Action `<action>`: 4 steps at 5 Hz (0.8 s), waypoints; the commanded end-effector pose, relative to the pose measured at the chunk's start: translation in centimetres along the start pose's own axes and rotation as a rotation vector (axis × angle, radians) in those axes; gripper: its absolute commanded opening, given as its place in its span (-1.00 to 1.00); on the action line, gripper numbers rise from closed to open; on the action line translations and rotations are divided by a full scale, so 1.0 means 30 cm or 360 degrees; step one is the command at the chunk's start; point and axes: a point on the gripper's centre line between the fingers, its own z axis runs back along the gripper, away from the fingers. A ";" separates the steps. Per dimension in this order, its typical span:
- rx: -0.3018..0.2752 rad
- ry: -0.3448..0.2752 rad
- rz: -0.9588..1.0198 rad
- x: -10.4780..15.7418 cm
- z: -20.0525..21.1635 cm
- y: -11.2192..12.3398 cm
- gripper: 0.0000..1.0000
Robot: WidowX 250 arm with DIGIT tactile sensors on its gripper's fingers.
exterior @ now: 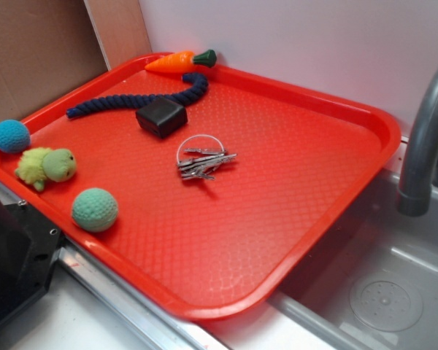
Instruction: Grab the green animal.
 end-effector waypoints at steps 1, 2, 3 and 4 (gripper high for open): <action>0.0000 0.0000 0.0000 0.000 0.000 0.000 1.00; 0.0017 0.0085 -0.0151 0.047 -0.169 0.098 1.00; 0.0112 0.0154 -0.0256 0.058 -0.298 0.168 1.00; 0.0124 0.0155 -0.0592 0.065 -0.409 0.228 1.00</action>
